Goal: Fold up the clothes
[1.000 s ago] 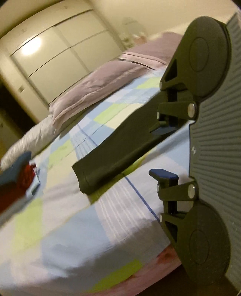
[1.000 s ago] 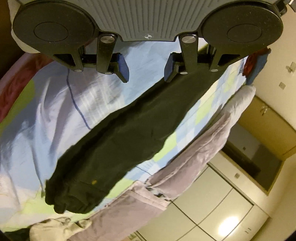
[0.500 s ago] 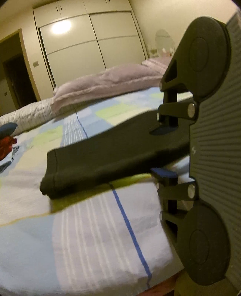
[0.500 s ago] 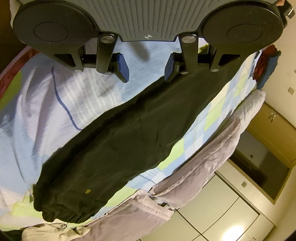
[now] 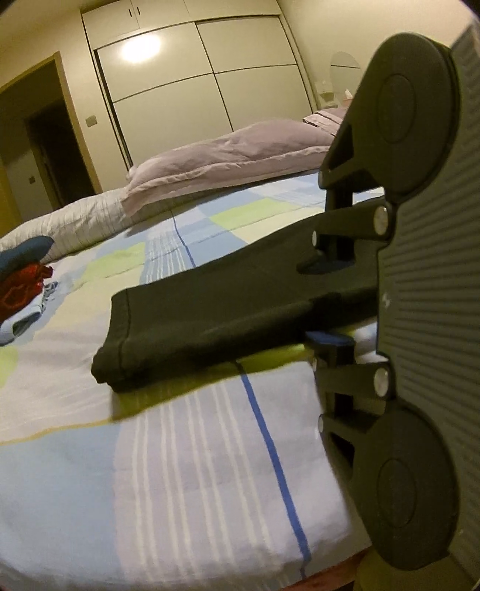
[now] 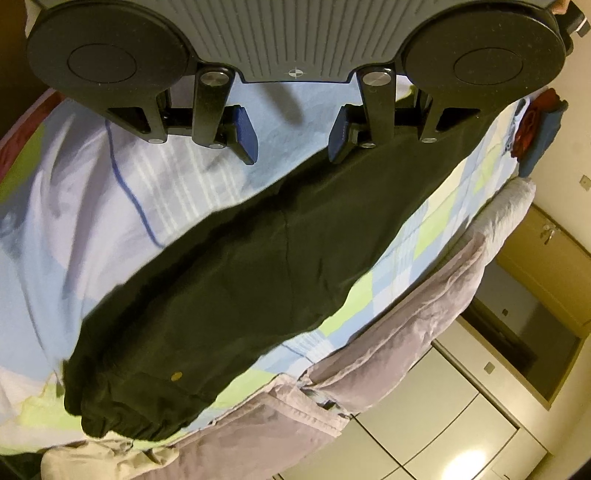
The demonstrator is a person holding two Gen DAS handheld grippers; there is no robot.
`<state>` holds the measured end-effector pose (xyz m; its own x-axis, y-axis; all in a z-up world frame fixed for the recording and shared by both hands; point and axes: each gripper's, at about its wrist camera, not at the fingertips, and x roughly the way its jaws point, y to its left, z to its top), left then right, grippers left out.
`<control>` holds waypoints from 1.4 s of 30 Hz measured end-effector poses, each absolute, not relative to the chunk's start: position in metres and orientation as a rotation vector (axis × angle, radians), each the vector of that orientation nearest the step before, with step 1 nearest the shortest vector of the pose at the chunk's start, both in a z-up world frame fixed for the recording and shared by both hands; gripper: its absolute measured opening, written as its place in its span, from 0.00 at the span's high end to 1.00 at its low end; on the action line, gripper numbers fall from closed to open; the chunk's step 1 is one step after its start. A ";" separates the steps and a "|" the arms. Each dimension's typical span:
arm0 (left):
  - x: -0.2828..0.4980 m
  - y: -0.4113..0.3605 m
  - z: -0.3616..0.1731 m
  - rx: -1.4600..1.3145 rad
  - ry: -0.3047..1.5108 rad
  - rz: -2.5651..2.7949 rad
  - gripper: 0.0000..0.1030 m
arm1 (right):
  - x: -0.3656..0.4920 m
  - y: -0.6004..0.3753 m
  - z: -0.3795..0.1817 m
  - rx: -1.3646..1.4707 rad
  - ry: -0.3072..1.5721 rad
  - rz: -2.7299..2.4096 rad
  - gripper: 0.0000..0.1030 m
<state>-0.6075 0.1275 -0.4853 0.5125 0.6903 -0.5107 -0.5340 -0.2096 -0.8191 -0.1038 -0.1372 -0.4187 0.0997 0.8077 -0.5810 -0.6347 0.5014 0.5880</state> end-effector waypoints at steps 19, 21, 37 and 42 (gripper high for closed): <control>-0.536 0.122 -0.410 -0.798 0.184 1.251 0.94 | -0.069 -0.144 -0.406 0.165 0.863 1.048 0.55; -0.499 0.112 -0.386 -0.557 0.258 1.182 0.94 | -0.061 -0.149 -0.405 0.174 0.855 1.038 0.55; -0.327 0.061 -0.417 -0.315 0.657 0.522 0.79 | -0.020 -0.171 -0.402 0.253 0.854 1.018 0.55; -0.377 0.081 -0.385 -0.515 0.494 0.575 0.79 | -0.019 -0.158 -0.401 0.406 0.937 1.135 0.55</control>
